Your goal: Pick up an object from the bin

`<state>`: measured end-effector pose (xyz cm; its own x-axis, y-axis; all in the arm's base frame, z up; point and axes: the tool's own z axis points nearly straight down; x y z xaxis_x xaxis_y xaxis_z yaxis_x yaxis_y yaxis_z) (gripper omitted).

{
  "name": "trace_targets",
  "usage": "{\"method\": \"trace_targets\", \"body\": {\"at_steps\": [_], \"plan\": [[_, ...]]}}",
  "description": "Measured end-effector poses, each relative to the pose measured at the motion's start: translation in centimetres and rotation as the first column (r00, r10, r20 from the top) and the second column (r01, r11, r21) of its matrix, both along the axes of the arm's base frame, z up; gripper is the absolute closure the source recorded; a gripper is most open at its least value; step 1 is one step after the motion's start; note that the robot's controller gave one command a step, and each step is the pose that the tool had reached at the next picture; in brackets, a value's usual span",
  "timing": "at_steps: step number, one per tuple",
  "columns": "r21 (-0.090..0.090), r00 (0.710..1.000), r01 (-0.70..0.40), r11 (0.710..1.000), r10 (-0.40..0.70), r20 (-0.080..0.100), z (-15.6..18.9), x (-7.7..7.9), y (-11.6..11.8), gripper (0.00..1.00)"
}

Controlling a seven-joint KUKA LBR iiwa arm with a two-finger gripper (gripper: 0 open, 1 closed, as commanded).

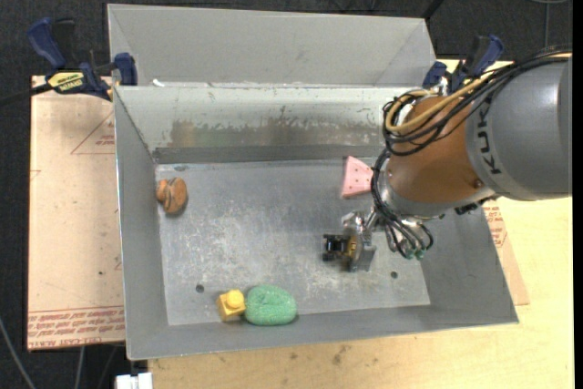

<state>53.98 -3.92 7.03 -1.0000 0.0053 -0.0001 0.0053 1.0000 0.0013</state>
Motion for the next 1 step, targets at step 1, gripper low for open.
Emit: {"method": "trace_targets", "body": {"at_steps": [1], "plan": [[0.000,1.000,-0.029,1.000,0.029,0.003,9.30,2.09,1.44,1.00]]}}
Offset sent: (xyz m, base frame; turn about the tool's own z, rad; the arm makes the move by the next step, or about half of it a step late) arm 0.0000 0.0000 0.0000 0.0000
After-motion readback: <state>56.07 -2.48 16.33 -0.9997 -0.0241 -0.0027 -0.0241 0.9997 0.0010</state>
